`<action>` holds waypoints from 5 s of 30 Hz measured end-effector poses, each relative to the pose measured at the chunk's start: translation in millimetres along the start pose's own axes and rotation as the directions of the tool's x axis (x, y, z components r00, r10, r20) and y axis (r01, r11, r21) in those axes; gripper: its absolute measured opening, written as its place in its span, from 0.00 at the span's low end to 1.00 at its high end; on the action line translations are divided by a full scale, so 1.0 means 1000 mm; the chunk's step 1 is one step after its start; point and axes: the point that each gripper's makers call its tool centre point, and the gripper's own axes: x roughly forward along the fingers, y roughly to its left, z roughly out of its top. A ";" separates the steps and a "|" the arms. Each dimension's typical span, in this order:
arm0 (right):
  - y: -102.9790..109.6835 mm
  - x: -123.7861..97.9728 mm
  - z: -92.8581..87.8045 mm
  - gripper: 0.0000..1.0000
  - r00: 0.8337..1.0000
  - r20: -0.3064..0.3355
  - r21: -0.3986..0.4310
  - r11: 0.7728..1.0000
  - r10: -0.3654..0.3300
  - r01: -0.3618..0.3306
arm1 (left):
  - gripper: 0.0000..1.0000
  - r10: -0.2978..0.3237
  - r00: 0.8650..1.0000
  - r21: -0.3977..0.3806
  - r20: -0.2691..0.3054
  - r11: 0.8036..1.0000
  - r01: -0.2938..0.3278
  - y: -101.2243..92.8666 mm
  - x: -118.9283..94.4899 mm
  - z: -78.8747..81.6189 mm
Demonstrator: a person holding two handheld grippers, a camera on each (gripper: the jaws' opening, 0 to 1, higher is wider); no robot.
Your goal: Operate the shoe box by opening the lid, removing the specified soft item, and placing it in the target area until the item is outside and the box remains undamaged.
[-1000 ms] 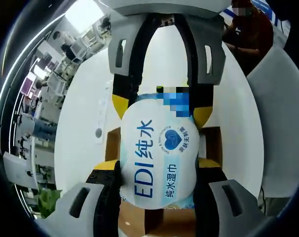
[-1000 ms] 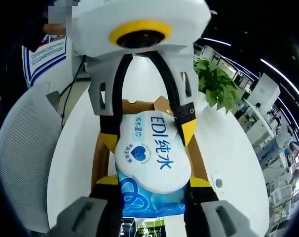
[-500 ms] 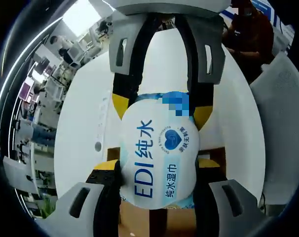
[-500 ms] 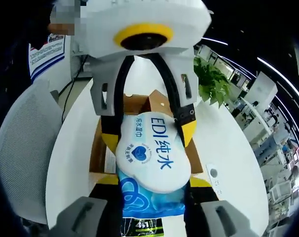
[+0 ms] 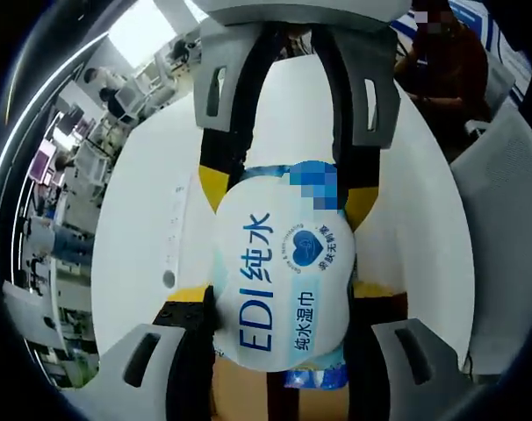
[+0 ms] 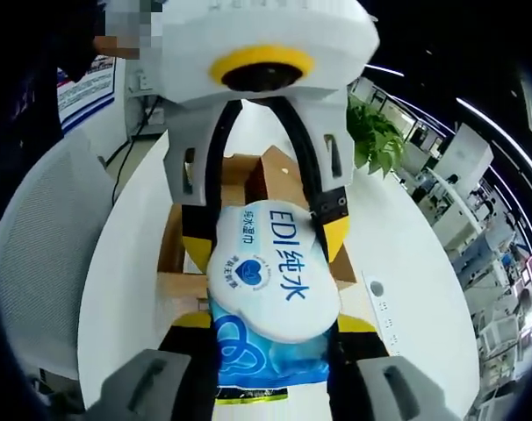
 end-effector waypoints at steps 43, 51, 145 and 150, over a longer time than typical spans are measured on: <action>0.021 0.039 -0.089 0.44 0.996 -0.069 0.016 0.998 0.058 -0.057 | 0.58 -0.080 0.996 -0.028 -0.040 0.996 0.079 -0.029 0.102 -0.005; 0.027 0.043 -0.098 0.44 0.996 -0.072 0.021 0.999 0.051 -0.050 | 0.58 -0.088 0.995 -0.020 -0.048 0.996 0.087 -0.036 0.114 -0.006; 0.037 -0.003 -0.094 0.84 0.997 -0.076 0.068 0.998 -0.009 0.014 | 0.80 -0.101 0.983 -0.147 0.153 0.981 0.123 -0.043 0.065 0.026; 0.042 -0.008 -0.091 0.87 0.997 -0.074 0.077 0.997 -0.008 0.014 | 0.85 -0.097 0.978 -0.183 0.184 0.974 0.131 -0.049 0.054 0.025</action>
